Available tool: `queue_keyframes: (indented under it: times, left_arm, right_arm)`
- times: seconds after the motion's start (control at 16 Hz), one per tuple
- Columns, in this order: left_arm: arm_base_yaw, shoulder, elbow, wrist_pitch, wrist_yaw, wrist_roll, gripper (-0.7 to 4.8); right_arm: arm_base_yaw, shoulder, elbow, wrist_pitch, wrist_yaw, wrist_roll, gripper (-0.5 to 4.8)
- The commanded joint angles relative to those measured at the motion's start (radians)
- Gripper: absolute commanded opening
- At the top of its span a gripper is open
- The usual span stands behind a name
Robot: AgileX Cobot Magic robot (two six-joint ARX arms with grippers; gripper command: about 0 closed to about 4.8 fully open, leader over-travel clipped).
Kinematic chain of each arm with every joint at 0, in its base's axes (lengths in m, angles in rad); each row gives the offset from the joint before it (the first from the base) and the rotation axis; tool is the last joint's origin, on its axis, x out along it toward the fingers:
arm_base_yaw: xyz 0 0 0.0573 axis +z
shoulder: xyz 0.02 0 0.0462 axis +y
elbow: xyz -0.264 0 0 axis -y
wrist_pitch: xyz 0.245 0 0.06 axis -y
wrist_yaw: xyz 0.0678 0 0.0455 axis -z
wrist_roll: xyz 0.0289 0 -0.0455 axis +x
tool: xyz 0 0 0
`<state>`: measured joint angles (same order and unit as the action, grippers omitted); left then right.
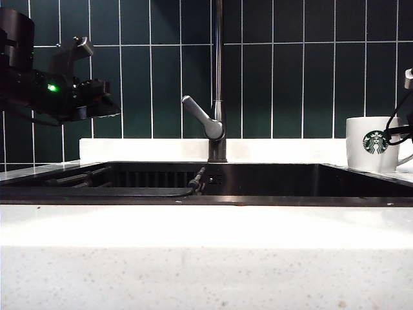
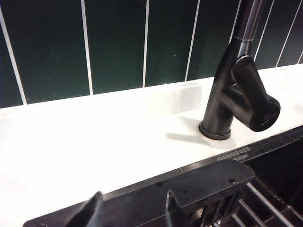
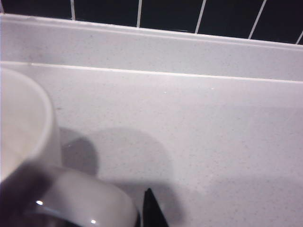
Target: Pick up the mug next to the sink, go to the faucet to get some water, pour the water into the sink, and finally put the mug back to its place.
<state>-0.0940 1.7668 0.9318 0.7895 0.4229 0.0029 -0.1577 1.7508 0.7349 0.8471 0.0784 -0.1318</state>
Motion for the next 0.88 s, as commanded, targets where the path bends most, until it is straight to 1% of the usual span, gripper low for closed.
queue_keyframes:
  times: [0.06,0.13,0.19,0.5,0.56,0.63,0.69,0.88]
  left_arm:
    - [-0.001,-0.002,0.003,0.013,0.012,-0.003,1.65]
    - [-0.003,-0.002,0.003,0.012,0.012,-0.003,1.65]
    - [-0.006,-0.002,0.003,0.013,0.012,-0.003,1.65]
    - [-0.019,-0.002,0.003,0.013,0.011,-0.003,1.65]
    - [-0.019,-0.002,0.003,0.012,0.011,-0.003,1.64]
    - [-0.021,-0.002,0.003,0.012,0.011,-0.003,1.65]
    - [-0.021,-0.002,0.003,0.012,0.011,-0.003,1.65]
    - [-0.021,-0.002,0.003,0.012,0.011,-0.003,1.64]
  right_arm:
    - [0.000,-0.005,0.005,0.019,-0.014,0.000,0.40]
    - [0.000,-0.005,0.005,0.020,-0.014,0.000,0.38]
    - [0.000,-0.005,0.005,0.023,-0.018,0.000,0.21]
    - [0.000,-0.005,0.005,0.023,-0.080,0.000,0.22]
    - [0.000,-0.005,0.005,0.021,-0.085,0.000,0.30]
    - [0.000,-0.005,0.005,0.012,-0.085,0.000,0.82]
    - [0.000,-0.005,0.005,0.010,-0.085,-0.001,0.97]
    - [0.000,-0.005,0.005,0.012,-0.085,-0.003,0.94]
